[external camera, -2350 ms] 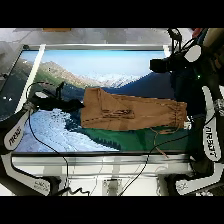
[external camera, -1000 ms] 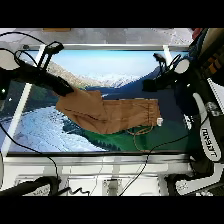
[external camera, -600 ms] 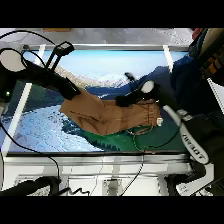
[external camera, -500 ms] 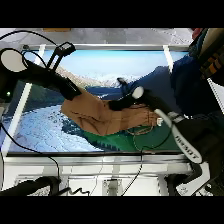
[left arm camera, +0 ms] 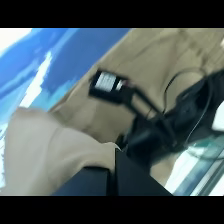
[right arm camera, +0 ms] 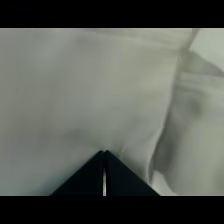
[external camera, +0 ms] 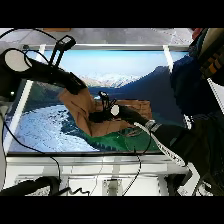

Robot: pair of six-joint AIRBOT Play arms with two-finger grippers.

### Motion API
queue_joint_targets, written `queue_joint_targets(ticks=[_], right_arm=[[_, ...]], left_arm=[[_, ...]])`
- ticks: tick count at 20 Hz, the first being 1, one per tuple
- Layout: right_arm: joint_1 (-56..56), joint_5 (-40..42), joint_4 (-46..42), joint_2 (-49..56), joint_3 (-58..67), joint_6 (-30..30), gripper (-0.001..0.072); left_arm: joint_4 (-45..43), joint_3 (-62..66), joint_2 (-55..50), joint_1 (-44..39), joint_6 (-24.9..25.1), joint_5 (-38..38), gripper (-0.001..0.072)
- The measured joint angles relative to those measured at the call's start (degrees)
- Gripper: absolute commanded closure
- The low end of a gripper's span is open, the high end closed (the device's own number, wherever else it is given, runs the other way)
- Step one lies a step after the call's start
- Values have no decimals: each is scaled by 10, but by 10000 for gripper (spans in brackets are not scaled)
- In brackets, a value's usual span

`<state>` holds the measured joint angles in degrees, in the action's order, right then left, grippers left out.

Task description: Fold the clothes and pants, and hang the long-sleeved shirts on hangers.

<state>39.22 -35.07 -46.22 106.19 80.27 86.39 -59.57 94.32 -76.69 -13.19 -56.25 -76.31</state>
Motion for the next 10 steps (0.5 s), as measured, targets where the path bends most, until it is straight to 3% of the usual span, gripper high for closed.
queue_joint_targets(ticks=[7,10], right_arm=[[-144,-104,-105,-92,0,5,685],[-226,-130,-127,-160,0,5,684]], left_arm=[[56,0,-103,-82,9,35,694],[78,-1,-155,-155,39,105,694]])
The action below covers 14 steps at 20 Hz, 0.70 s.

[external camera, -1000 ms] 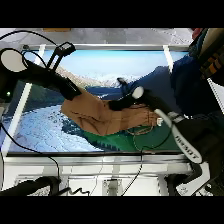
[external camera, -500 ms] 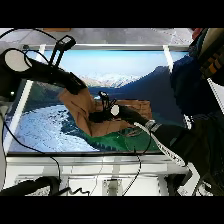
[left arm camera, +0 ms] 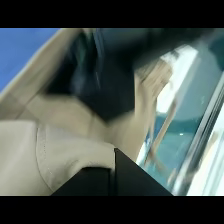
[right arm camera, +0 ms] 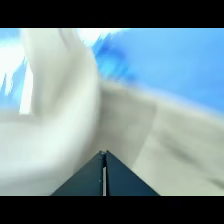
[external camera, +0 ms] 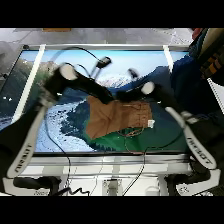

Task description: Fold the clothes and pants, and hang the long-sleeved shirts on hangers.

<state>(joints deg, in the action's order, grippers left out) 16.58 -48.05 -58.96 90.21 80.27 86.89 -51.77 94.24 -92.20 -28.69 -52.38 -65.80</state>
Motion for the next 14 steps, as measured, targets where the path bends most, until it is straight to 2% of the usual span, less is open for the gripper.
queue_joint_targets(ticks=[5,6,7,8,9,12,14], right_arm=[[-102,-42,-34,-97,0,1,684],[-115,-50,-43,-109,0,0,684],[-125,-56,-51,-117,0,-1,684],[-134,-61,-59,-124,0,-2,684],[-141,-64,-70,-129,0,-3,684],[-156,-73,-120,-136,0,-14,685],[-172,-79,-163,-138,0,-21,686]], left_arm=[[14,0,-73,-121,21,218,692],[15,0,-87,-141,24,257,640],[16,0,-98,-158,26,290,430],[18,0,-109,-173,27,320,107],[18,0,-116,-183,27,339,-1],[15,0,-124,-193,23,376,8],[10,0,-113,-182,22,374,10]])
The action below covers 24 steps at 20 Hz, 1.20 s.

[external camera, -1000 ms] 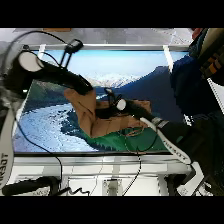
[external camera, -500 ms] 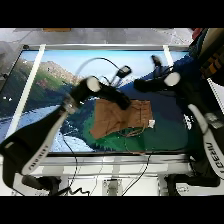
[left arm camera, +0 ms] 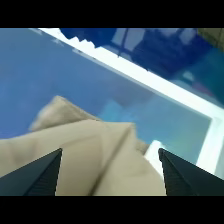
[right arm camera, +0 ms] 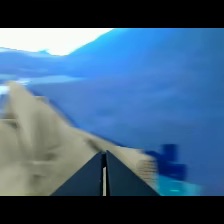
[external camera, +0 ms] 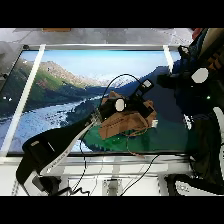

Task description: Fold the clothes and pants, and hang the long-sleeved shirts on hangers.

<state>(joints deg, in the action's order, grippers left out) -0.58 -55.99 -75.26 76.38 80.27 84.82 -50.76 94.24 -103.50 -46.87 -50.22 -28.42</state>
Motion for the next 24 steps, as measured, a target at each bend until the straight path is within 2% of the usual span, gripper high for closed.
queue_joint_targets(ticks=[2,3,6,7,8,9,10,12,16,24], right_arm=[[-26,-12,-30,1,0,-13,686],[-42,-20,-39,4,-1,-24,687],[-101,-81,-20,29,-2,-103,686],[-121,-117,11,44,-2,-144,683],[-136,-153,49,59,-2,-181,560],[-148,-182,86,74,-3,-209,209],[-156,-203,122,90,-4,-233,16],[-160,-214,163,115,-8,-254,8],[-126,-199,166,156,-12,-255,18],[-27,-184,95,181,-14,-254,20]], left_arm=[[-16,0,21,25,-3,-18,21],[-24,0,34,42,-3,-37,121],[-38,0,68,102,-14,-106,693],[-40,0,76,123,-19,-136,693],[-42,0,82,143,-22,-162,693],[-45,0,84,162,-25,-193,693],[-45,0,85,177,-27,-221,693],[-46,0,86,201,-30,-272,693],[-47,-1,78,220,-33,-330,693],[-45,-3,40,214,-56,-370,693]])
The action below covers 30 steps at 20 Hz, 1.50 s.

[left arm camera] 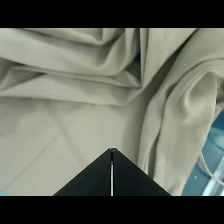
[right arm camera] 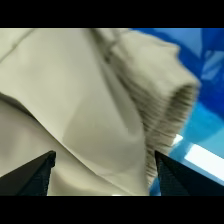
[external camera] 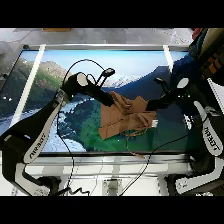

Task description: Fold the clothes and pants, and hang the long-sleeved shirts on hangers.

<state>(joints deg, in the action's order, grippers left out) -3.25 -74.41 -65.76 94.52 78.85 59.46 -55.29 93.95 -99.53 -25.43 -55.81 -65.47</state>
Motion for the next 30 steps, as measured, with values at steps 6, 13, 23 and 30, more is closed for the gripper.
queue_joint_targets(ticks=[6,13,23,30], right_arm=[[16,39,-74,15,0,60,26],[-5,70,-62,55,1,146,342],[-127,7,47,94,0,141,496],[-146,-7,57,100,38,143,687]], left_arm=[[0,0,-10,-7,-8,-23,692],[0,0,-11,-9,-8,-34,693],[0,0,-11,-9,-8,-57,693],[0,0,-11,-9,-8,-59,693]])
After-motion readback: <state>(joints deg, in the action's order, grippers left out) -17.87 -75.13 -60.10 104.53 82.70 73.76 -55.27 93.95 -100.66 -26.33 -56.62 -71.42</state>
